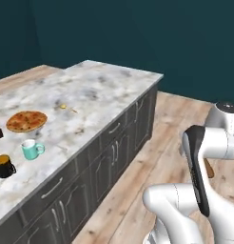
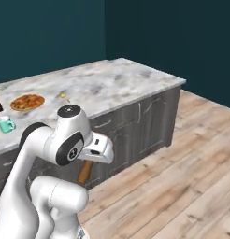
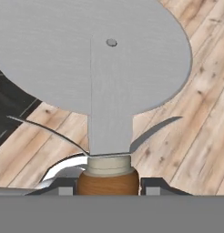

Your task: Take the pizza cutter from the drawer on the left and place it on the dining counter for cutting.

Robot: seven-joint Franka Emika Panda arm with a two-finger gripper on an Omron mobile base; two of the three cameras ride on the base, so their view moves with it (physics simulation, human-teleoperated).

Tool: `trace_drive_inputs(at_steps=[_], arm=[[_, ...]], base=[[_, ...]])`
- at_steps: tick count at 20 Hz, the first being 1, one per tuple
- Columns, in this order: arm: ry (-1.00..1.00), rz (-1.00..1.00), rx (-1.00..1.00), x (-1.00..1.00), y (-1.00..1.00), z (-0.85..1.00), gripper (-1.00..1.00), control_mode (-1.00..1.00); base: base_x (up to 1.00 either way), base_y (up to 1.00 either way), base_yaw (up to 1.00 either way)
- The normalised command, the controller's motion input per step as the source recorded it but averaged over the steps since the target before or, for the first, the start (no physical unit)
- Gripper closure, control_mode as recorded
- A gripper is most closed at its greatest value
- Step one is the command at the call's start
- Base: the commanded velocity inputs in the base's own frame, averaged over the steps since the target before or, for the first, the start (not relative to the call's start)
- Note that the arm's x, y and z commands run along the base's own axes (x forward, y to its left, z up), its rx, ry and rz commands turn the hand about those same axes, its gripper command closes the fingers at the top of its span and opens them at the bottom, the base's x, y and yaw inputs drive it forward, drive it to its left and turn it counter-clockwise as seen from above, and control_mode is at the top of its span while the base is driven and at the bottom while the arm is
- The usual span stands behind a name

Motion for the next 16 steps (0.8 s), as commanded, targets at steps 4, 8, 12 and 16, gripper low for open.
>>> trace_drive_inputs(at_steps=[4,8,12,16], arm=[[0.00,0.00,0.00,0.00,0.00,0.00,1.00,1.00],[0.00,0.00,0.00,0.00,0.00,0.00,1.00,1.00],[0.00,0.00,0.00,0.00,0.00,0.00,1.00,1.00],[0.00,0.00,0.00,0.00,0.00,0.00,1.00,1.00]], base=[[0.55,-0.26,0.66],[0.66,-0.07,0.64],[0.65,-0.17,0.62],[0.57,-0.36,0.55]])
